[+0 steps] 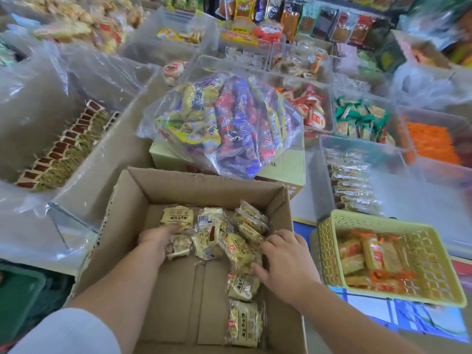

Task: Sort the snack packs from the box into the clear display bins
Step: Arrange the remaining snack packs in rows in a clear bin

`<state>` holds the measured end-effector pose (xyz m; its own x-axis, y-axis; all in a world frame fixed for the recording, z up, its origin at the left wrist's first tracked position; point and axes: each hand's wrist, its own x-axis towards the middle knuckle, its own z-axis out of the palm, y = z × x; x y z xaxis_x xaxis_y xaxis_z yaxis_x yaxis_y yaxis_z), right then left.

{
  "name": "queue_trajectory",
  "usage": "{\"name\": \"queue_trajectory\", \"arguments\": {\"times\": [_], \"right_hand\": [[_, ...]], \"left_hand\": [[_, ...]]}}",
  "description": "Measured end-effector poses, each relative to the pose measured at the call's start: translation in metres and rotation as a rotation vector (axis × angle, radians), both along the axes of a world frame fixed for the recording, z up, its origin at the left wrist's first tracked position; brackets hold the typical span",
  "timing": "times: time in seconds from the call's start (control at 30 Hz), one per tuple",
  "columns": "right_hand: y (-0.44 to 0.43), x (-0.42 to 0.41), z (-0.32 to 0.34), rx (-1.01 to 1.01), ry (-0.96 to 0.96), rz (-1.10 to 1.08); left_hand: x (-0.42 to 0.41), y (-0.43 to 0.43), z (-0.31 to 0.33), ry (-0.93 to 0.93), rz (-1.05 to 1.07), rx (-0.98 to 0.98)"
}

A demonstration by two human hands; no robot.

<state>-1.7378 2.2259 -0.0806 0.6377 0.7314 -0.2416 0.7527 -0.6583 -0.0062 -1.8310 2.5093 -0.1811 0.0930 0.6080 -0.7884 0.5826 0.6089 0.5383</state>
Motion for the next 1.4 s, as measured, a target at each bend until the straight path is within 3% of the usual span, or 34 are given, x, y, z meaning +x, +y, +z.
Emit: {"name": "queue_trajectory", "arguments": {"times": [0.1, 0.3, 0.4, 0.57, 0.77, 1.1, 1.23, 1.4], "right_hand": [[0.002, 0.000, 0.001, 0.000, -0.004, -0.003], [0.000, 0.001, 0.001, 0.014, -0.008, 0.002], [0.001, 0.000, 0.000, 0.017, -0.015, 0.002], [0.000, 0.000, -0.001, 0.013, -0.011, 0.003], [-0.001, 0.002, -0.002, -0.019, -0.013, 0.021], [-0.003, 0.003, -0.006, -0.177, -0.053, 0.052], [0.002, 0.000, -0.007, -0.225, -0.086, 0.057], [0.018, -0.005, -0.005, -0.393, -0.175, 0.068]], "left_hand": [[-0.006, 0.005, 0.008, 0.034, -0.117, 0.050], [-0.021, 0.008, 0.038, -0.088, -0.227, 0.187], [-0.030, -0.001, 0.047, -0.184, -0.309, 0.087], [-0.024, -0.029, 0.035, -0.189, -0.634, 0.052], [-0.006, -0.039, 0.021, -0.318, -0.597, -0.104], [-0.005, -0.049, 0.020, -0.308, -0.561, -0.251], [-0.009, -0.049, 0.019, -0.327, -0.535, -0.253], [-0.021, -0.048, 0.020, -0.333, -0.488, -0.115]]}}
